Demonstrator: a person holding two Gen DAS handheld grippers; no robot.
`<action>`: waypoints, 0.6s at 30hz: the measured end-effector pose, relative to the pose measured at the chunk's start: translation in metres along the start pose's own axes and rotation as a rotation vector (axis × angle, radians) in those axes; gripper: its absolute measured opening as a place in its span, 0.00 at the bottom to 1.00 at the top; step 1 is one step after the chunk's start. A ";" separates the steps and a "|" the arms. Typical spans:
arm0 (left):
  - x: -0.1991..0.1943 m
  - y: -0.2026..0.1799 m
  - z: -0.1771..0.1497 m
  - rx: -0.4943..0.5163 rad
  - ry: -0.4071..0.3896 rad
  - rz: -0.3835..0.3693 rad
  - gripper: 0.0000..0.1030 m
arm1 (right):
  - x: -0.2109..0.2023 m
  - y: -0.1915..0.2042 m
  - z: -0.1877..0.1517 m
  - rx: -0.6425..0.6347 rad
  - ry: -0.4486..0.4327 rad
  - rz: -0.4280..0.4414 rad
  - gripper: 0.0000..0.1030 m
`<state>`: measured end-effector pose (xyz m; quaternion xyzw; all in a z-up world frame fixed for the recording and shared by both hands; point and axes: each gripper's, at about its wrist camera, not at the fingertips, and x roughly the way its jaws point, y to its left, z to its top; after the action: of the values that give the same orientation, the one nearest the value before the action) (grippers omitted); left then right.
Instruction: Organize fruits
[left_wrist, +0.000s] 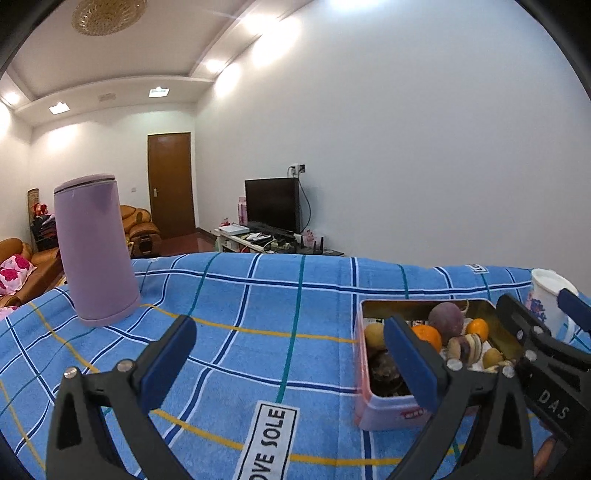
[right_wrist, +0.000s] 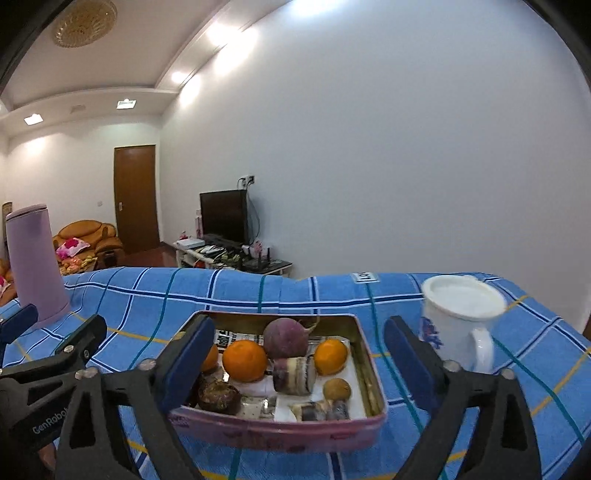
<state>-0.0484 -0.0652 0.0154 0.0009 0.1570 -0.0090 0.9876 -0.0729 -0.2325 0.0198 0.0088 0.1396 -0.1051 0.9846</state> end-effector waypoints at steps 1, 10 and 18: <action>-0.003 0.000 -0.001 0.003 -0.004 -0.007 1.00 | -0.004 -0.002 -0.001 0.004 -0.003 -0.005 0.98; -0.020 -0.004 -0.004 0.023 -0.033 -0.032 1.00 | -0.022 -0.006 -0.006 0.012 -0.003 -0.032 0.99; -0.023 -0.005 -0.005 0.030 -0.034 -0.029 1.00 | -0.031 -0.010 -0.005 0.030 -0.020 -0.048 0.99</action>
<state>-0.0717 -0.0699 0.0179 0.0133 0.1399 -0.0255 0.9898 -0.1057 -0.2361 0.0234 0.0189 0.1281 -0.1309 0.9829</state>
